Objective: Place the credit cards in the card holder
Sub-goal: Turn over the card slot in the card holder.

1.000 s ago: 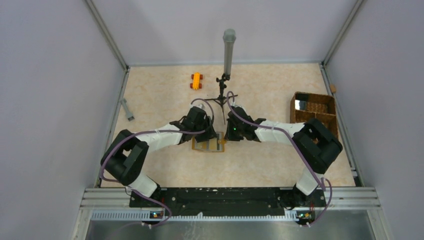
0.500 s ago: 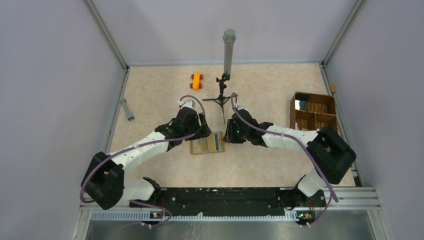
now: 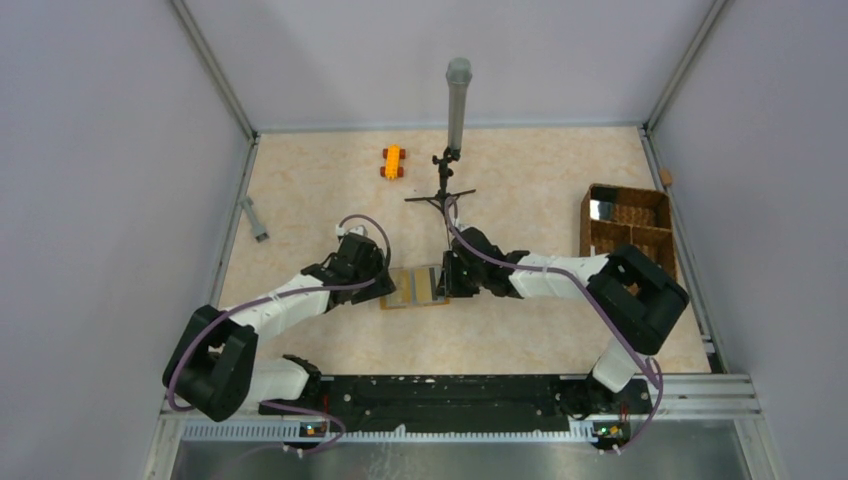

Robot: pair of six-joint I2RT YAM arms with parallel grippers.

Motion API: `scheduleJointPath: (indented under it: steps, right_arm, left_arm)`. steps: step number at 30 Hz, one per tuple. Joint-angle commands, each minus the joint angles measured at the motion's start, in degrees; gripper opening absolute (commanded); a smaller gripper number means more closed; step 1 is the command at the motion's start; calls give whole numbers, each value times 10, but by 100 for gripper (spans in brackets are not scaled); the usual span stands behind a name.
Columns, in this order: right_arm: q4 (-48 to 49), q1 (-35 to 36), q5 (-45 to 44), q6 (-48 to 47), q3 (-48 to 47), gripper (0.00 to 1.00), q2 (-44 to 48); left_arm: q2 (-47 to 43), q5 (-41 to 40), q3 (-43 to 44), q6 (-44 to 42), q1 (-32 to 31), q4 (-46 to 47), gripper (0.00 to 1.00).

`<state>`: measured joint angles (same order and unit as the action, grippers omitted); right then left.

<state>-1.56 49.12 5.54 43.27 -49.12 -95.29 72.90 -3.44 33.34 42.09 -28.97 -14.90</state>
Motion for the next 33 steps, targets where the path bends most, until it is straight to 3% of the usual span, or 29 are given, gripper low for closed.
scheduleJointPath:
  steps: [1, 15, 33]
  right_arm:
    - [28, 5, 9, 4, -21, 23, -15]
    - [50, 5, 13, 22, -20, 22, -34]
    - [140, 5, 46, 71, 6, 19, -20]
  left_arm:
    - [-3, 24, -15, 7, 13, 39, 58]
    - [20, 31, -26, 13, 17, 66, 39]
    - [24, 51, -27, 13, 17, 71, 36]
